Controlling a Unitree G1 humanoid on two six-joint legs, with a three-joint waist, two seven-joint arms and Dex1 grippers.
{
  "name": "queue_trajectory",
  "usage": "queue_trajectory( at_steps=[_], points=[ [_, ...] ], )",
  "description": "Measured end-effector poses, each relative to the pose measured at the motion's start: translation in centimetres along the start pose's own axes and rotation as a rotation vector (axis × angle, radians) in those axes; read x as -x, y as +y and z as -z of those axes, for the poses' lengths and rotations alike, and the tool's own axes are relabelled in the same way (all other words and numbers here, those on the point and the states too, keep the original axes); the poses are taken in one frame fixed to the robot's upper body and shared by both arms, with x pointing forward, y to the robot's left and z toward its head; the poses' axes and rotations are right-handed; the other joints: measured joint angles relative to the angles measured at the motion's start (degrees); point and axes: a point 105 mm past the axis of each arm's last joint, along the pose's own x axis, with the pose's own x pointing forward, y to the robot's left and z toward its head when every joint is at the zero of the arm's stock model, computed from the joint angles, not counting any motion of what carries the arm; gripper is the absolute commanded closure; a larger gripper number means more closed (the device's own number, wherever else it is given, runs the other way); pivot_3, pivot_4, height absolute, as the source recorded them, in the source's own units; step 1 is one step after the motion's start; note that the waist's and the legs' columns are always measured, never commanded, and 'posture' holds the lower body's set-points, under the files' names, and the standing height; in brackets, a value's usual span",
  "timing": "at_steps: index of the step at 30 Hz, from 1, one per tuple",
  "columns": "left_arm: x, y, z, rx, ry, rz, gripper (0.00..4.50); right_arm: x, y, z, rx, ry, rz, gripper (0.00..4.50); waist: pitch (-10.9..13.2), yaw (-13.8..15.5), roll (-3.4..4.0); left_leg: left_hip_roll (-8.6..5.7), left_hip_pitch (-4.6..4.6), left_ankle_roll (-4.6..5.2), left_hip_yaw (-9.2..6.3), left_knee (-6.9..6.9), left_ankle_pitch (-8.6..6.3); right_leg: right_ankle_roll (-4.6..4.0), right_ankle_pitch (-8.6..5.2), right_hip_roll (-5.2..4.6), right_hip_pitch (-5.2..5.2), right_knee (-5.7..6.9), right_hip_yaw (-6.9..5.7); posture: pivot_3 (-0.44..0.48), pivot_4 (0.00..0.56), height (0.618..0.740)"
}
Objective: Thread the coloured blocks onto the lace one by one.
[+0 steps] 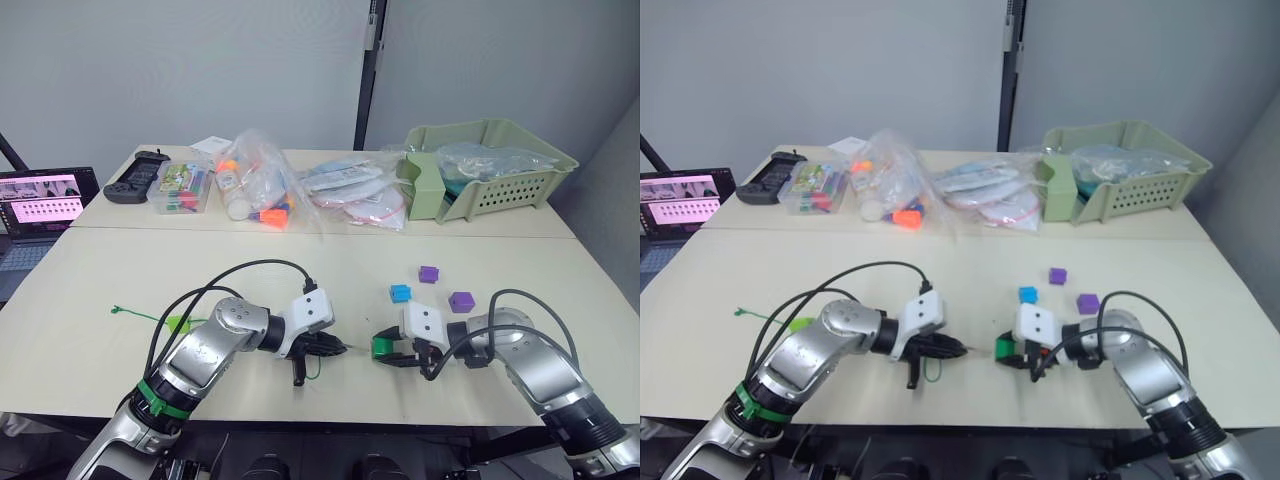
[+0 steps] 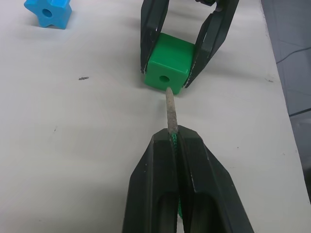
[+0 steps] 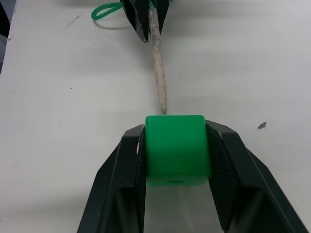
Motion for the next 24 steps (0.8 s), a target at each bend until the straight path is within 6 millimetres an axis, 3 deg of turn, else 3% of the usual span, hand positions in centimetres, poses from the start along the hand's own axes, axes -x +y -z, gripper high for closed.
queue_trajectory(
  at_steps=[12, 24],
  points=[
    [0.3, -0.2, 1.4, 0.042, -0.031, -0.045, 4.50, 0.0, 0.1, 0.0, -0.002, 0.000, -0.004, 3.32, 0.00, 0.03, 0.00, 0.00, 0.00, 0.00, -0.01, 0.00, 0.00, 0.00, 0.00, -0.01, 0.01, -0.01, 0.00, 0.000, 0.150, 0.740],
    [-0.2, 0.1, 0.3, 0.038, -0.104, -0.074, 4.50, 0.0, 0.1, 0.0, -0.002, 0.000, -0.004, 3.32, 0.00, 0.05, 0.00, -0.01, 0.00, 0.00, -0.01, 0.00, 0.00, 0.00, 0.00, -0.02, 0.01, -0.02, 0.00, 0.000, 0.150, 0.740]
  ],
)
